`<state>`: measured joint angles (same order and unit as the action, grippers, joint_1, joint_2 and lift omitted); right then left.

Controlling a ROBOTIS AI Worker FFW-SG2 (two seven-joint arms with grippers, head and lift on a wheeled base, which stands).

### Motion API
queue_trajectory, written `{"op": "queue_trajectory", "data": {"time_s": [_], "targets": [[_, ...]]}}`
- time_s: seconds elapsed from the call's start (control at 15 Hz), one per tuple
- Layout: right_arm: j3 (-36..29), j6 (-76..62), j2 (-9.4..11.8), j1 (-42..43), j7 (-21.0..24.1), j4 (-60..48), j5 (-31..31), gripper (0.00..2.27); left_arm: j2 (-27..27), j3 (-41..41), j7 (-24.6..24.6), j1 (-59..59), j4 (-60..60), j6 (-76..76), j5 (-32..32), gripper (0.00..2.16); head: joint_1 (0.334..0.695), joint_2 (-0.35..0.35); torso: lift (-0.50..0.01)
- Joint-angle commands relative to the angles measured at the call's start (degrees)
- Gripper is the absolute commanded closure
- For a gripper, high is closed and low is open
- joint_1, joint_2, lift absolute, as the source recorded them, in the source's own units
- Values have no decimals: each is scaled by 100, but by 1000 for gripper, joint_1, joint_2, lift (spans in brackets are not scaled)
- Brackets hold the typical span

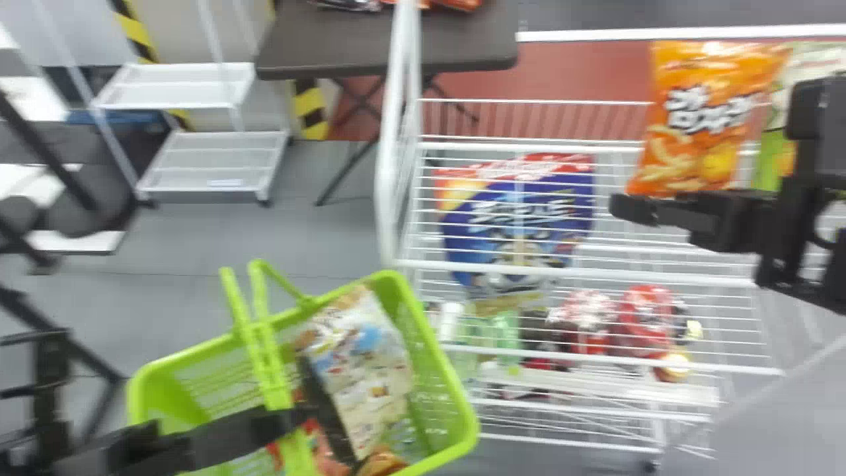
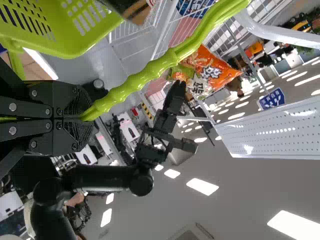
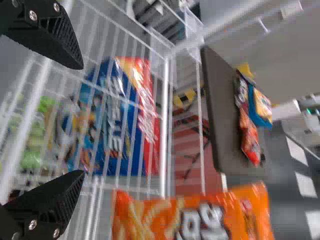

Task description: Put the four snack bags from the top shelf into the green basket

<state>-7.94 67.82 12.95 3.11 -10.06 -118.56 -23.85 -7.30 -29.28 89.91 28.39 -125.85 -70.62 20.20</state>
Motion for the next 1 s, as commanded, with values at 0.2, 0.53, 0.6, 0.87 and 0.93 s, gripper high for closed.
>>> {"op": "queue_trajectory", "data": {"time_s": [0.2, 0.53, 0.6, 0.87, 0.93], "targets": [[73, -1847, 50, 1043, -128, 2162, 1120, 43, 9, -43, 66, 70, 17, 0, 19, 2148, 695, -117, -6], [618, -2602, -21, 2115, -136, 4166, 1990, 90, 9, -43, 66, 87, 25, 0, 19, 2148, 695, -162, -6], [636, -2602, -29, 2221, -251, 4359, 2025, 340, 9, -52, 66, 96, 25, 0, 19, 2148, 695, -162, -6], [214, -2620, -240, 1684, -330, 3612, 1858, 2253, 9, -157, 66, 105, 61, 17, 37, 2148, 695, -149, -6], [187, -2602, -249, 1517, -330, 3296, 1849, 2253, 1, -166, 66, 105, 87, 35, 37, 2148, 695, -144, -6]]}}
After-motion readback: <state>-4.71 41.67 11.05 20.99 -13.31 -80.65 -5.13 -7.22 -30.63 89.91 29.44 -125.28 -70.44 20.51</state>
